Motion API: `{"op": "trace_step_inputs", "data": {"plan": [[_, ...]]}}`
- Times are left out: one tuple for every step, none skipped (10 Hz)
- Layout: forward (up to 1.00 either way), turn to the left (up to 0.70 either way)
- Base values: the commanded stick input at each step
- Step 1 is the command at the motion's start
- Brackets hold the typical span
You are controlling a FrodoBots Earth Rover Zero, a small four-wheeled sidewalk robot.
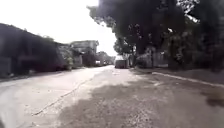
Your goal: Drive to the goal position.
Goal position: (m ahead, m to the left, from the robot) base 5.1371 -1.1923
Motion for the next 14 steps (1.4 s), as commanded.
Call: {"op": "trace_step_inputs", "data": {"plan": [[1.00,0.00],[1.00,0.00],[1.00,0.00],[1.00,0.00],[1.00,0.00],[1.00,0.00],[1.00,0.00],[1.00,0.00],[1.00,0.00],[1.00,0.00],[1.00,0.00],[1.00,0.00],[1.00,0.00],[1.00,0.00]]}}
